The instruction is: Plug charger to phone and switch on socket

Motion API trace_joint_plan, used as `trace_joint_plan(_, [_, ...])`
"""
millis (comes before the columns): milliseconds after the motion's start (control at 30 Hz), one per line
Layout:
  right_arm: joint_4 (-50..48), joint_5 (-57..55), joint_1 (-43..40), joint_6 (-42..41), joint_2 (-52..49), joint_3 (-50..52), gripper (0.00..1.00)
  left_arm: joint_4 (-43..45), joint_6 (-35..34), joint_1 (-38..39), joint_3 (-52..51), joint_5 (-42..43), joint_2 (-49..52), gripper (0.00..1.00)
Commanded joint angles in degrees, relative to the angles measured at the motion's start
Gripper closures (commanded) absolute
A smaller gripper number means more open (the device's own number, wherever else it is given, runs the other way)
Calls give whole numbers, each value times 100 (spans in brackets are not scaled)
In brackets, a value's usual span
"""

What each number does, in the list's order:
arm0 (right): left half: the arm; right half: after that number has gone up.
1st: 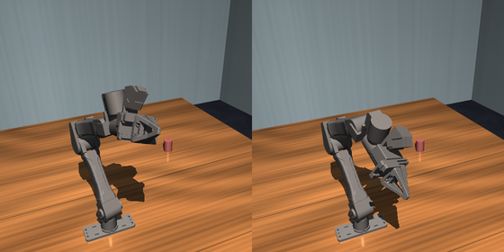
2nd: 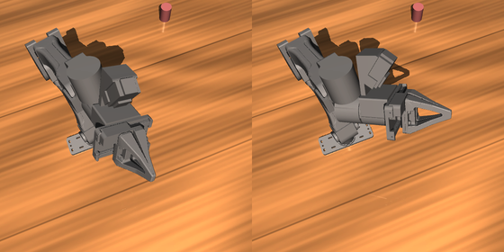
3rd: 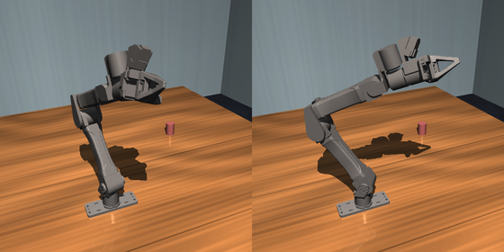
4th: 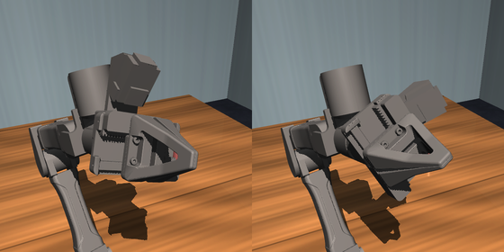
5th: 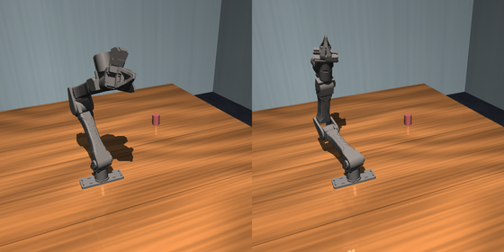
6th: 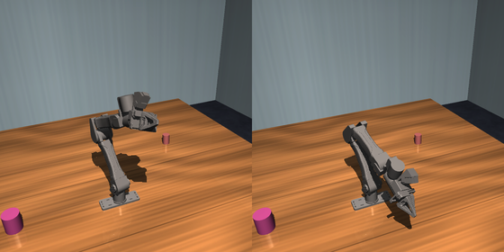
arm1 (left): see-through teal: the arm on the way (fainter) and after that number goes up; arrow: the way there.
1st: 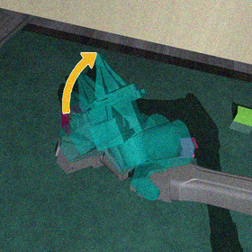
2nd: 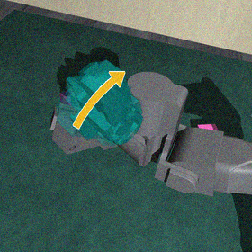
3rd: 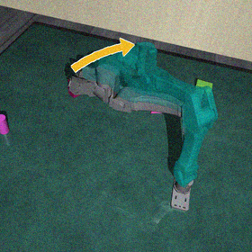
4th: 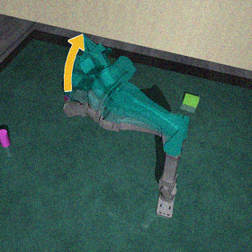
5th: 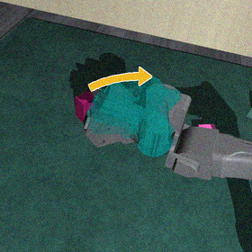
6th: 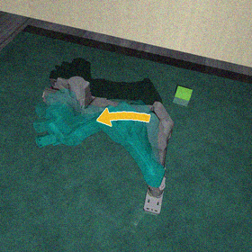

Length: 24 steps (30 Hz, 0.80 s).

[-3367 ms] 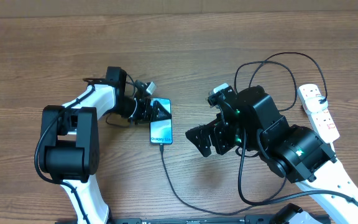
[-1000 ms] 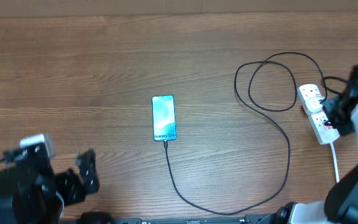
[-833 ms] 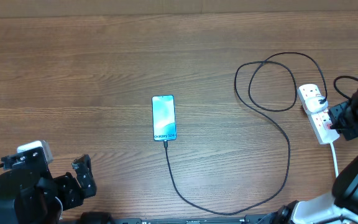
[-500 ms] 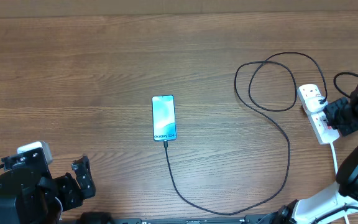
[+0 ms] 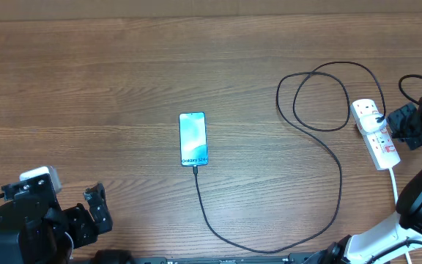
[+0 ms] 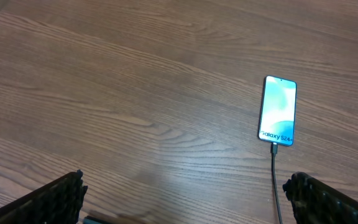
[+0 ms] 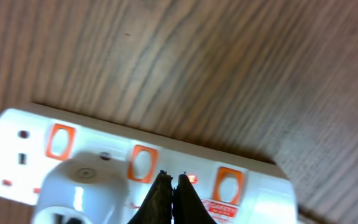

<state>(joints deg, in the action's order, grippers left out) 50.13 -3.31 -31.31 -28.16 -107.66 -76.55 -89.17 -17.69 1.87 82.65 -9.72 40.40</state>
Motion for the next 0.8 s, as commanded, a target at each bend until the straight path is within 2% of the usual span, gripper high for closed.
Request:
trace_joint_plan(0, [31, -306, -26, 101, 13, -109, 96, 33, -74, 42, -42, -101, 20, 0])
trace_joint_plan(133, [96, -286, -26, 101, 11, -98, 96, 33, -74, 42, -42, -103, 20, 0])
trace_joint_plan(300, [-79, 398, -15, 262, -11, -98, 96, 33, -74, 42, -42, -101, 20, 0])
trace_joint_plan(767, [-293, 601, 136, 321, -487, -101, 96, 48, -72, 42, -42, -107, 20, 1])
